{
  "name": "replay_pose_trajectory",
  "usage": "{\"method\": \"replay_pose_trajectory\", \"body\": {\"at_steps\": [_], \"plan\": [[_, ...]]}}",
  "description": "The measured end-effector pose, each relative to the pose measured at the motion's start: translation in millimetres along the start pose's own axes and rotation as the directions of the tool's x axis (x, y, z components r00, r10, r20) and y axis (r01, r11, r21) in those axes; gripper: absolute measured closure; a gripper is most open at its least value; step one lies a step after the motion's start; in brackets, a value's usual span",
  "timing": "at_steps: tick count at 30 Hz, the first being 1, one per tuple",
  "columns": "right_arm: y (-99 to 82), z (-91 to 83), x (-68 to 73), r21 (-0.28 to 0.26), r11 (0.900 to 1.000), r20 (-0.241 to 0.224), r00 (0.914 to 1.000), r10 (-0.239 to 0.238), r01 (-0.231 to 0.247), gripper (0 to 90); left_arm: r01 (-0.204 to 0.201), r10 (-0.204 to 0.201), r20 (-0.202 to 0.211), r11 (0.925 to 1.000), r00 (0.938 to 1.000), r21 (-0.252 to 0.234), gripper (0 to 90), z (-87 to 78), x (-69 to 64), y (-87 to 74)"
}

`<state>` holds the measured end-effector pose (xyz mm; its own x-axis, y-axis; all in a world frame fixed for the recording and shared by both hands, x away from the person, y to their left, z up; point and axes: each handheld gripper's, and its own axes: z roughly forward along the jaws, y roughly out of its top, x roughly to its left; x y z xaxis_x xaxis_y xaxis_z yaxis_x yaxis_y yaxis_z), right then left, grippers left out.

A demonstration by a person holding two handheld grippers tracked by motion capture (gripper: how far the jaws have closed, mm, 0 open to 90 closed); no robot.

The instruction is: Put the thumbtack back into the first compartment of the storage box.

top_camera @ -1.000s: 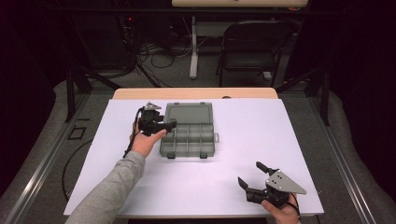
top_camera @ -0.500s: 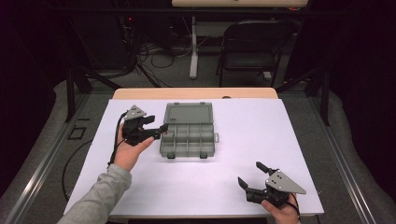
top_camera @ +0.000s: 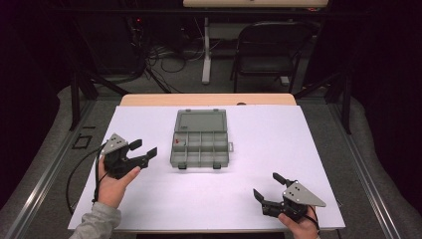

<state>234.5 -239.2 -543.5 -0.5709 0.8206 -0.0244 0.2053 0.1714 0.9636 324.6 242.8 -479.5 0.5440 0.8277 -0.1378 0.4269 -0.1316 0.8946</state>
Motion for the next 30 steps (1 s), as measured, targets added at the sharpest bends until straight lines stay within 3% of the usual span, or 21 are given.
{"method": "replay_pose_trajectory", "body": {"at_steps": [5, 13, 30], "plan": [[-0.1, -0.1, -0.5, -0.001, 1.0000, 0.003, 1.0000, 0.004, -0.004, 15.0, 0.016, -0.016, -0.031, 0.9998, 0.9994, -0.012, 31.3, -10.5, 5.3, -20.7], [-0.5, 0.7, -0.4, 0.005, 1.0000, 0.003, 1.0000, -0.002, 0.002, 15.0, 0.009, -0.010, -0.035, 0.9999, 0.9993, -0.010, 32.0, -15.6, 9.6, -51.1], [-1.3, 1.7, -2.2, 0.020, 0.9998, 0.003, 1.0000, -0.004, 0.004, 15.0, 0.027, -0.028, -0.038, 0.9995, 0.9989, -0.014, 31.9, -6.8, 22.4, -62.9]]}}
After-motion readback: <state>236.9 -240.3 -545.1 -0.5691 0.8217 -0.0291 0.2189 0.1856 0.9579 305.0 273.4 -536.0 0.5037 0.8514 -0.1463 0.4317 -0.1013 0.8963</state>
